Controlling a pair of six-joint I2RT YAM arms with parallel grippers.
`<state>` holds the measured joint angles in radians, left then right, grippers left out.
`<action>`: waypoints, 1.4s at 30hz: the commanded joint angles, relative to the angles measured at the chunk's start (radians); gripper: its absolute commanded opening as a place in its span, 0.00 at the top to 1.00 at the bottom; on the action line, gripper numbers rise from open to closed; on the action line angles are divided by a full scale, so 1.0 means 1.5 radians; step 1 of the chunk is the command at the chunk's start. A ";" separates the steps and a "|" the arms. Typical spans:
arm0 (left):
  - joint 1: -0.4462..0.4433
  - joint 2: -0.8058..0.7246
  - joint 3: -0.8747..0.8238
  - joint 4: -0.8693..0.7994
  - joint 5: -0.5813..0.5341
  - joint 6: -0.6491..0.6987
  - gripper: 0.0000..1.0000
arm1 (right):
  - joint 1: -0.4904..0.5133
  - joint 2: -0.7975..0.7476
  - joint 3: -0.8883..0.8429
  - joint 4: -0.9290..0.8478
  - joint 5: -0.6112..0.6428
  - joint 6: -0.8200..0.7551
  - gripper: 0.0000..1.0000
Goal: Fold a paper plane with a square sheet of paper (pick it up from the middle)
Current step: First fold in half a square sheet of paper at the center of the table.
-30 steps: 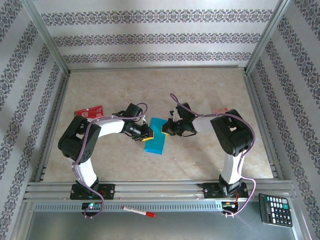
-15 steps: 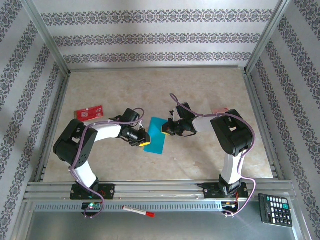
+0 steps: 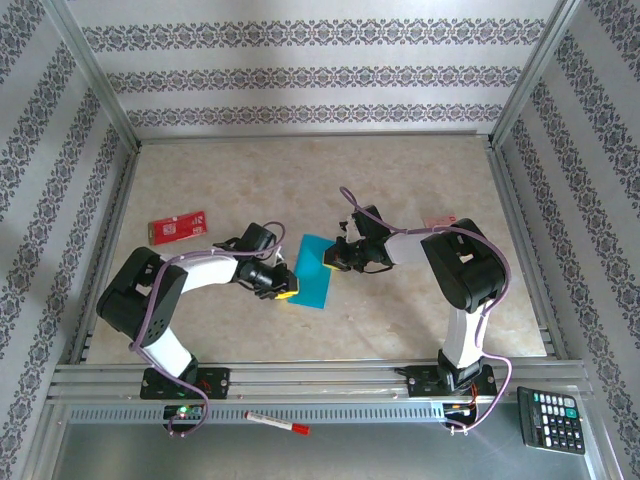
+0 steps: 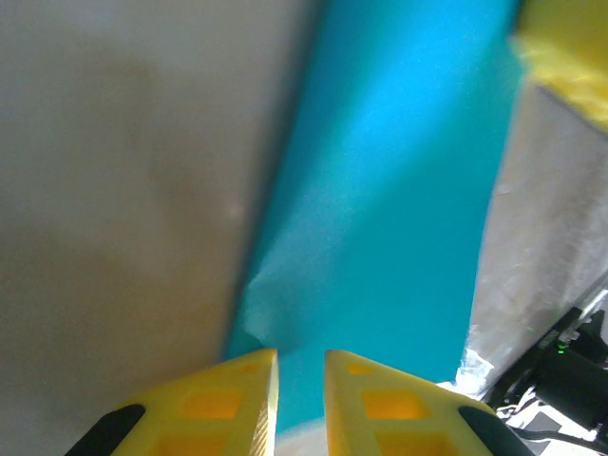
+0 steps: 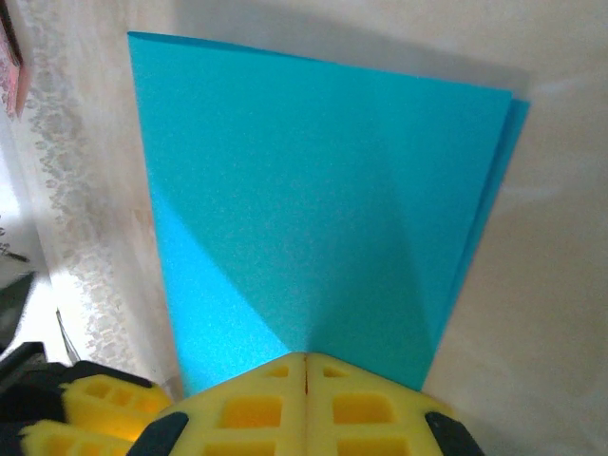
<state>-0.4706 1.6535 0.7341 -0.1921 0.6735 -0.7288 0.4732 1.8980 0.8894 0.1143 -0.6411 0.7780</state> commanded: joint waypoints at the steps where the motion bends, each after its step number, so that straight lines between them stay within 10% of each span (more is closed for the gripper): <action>1: 0.017 0.015 -0.036 0.001 0.000 -0.016 0.80 | -0.017 0.039 -0.044 -0.114 0.116 -0.032 1.00; 26: 0.025 -0.079 -0.032 0.040 0.033 -0.020 0.79 | -0.020 0.040 -0.046 -0.112 0.115 -0.035 1.00; 42: 0.063 0.162 0.151 0.053 -0.002 0.049 0.82 | -0.020 0.044 -0.033 -0.117 0.113 -0.039 1.00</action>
<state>-0.4149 1.8633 0.9665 -0.1143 0.6968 -0.7029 0.4732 1.8961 0.8879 0.1165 -0.6411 0.7589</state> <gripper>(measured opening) 0.177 0.040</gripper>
